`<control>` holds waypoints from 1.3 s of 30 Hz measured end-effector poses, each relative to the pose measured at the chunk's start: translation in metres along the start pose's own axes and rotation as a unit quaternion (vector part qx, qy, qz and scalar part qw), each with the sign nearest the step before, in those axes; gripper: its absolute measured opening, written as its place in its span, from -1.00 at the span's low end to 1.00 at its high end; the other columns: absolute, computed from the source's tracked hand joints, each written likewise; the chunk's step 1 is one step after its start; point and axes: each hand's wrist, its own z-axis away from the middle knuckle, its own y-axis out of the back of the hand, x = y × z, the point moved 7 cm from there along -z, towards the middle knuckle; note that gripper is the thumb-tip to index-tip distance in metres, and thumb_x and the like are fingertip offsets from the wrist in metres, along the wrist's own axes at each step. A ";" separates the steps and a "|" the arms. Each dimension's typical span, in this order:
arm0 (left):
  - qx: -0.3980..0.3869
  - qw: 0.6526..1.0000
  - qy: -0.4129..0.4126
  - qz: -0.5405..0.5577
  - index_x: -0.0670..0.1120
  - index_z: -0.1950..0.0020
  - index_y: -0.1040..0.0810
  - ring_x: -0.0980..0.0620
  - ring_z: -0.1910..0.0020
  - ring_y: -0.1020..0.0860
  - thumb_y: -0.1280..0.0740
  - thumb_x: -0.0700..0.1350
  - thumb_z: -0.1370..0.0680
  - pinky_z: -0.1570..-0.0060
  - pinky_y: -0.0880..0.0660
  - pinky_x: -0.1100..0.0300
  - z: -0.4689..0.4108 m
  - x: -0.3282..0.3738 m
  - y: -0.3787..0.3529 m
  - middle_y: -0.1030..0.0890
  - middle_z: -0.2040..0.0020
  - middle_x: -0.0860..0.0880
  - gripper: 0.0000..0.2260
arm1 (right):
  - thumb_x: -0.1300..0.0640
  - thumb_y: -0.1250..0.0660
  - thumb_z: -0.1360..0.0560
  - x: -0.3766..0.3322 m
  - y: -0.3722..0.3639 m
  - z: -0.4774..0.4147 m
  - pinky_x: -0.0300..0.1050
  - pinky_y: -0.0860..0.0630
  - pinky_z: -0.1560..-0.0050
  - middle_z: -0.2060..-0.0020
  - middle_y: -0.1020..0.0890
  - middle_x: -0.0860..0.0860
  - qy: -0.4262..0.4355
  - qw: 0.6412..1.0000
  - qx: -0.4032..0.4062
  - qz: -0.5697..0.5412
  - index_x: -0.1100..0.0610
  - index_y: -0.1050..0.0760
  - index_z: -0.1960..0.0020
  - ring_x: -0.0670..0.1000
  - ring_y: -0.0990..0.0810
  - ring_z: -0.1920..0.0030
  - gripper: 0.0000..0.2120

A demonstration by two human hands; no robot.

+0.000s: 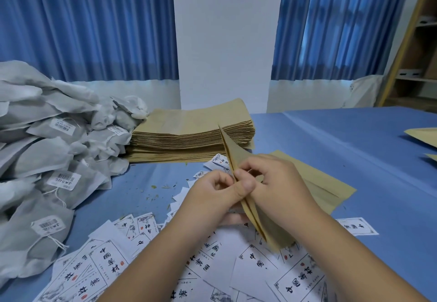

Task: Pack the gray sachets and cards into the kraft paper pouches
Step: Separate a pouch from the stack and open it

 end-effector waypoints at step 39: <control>0.084 0.994 -0.041 -0.053 -0.08 0.21 -0.50 0.11 0.62 -0.44 -0.10 -0.40 -0.49 0.64 -0.36 0.34 0.004 0.014 -0.002 -0.49 0.53 0.04 -0.71 | 0.13 -0.25 -0.56 -0.025 0.011 0.002 -0.07 -0.28 0.23 0.31 -0.47 0.00 0.013 0.991 0.024 0.129 0.17 -0.42 0.21 0.06 -0.42 0.24 -0.81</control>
